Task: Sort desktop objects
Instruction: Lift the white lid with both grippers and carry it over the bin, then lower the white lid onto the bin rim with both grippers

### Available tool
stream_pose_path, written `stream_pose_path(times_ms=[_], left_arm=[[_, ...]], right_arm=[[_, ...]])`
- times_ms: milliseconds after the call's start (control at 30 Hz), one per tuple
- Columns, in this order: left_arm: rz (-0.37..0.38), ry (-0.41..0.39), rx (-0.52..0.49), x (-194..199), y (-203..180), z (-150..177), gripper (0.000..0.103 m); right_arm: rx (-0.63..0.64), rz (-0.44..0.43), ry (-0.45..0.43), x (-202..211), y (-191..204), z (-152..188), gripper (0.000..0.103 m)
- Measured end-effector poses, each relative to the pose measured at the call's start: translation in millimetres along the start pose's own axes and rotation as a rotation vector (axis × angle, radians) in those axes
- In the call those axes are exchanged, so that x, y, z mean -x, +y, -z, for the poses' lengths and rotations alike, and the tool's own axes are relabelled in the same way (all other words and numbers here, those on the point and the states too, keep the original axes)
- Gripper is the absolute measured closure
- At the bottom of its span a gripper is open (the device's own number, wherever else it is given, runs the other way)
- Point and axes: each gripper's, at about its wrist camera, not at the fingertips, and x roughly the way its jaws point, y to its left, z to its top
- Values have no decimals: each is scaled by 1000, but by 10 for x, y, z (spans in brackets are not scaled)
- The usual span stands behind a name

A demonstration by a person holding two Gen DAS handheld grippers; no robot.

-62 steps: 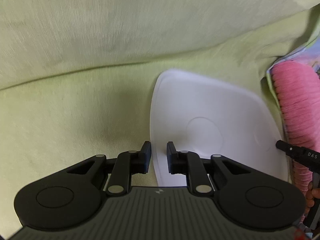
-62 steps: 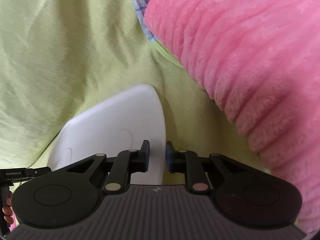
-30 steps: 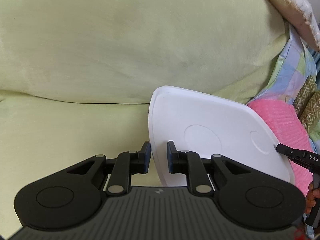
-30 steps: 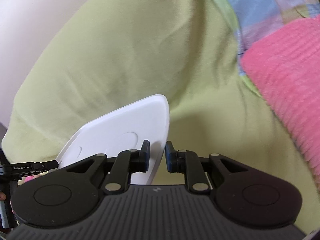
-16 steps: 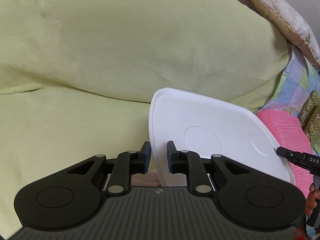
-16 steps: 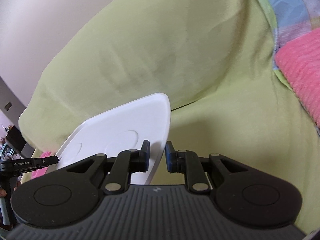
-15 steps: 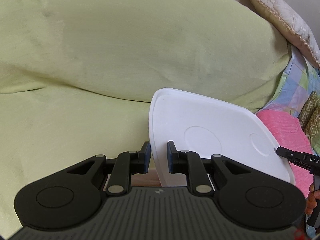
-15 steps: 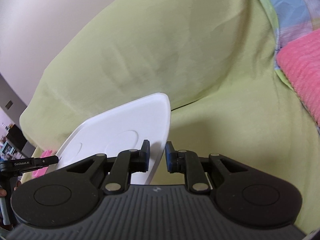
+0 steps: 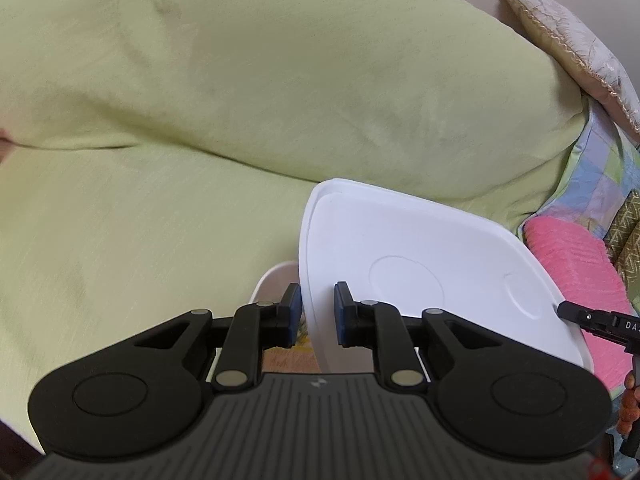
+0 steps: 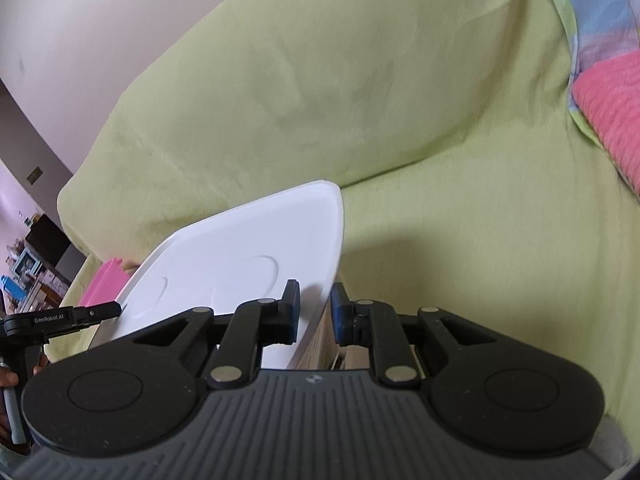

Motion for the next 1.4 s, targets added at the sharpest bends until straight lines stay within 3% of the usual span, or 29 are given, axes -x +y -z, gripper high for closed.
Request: stream_pose_path(times_ms=[667,1400], left_arm=[[-25,53,52,-64,251,592,85],[-28,48,52,-61,266,706,84]], right_arm=[[28,27,77,-52,42,500,88],[62,30,61,-47,85,557,88]])
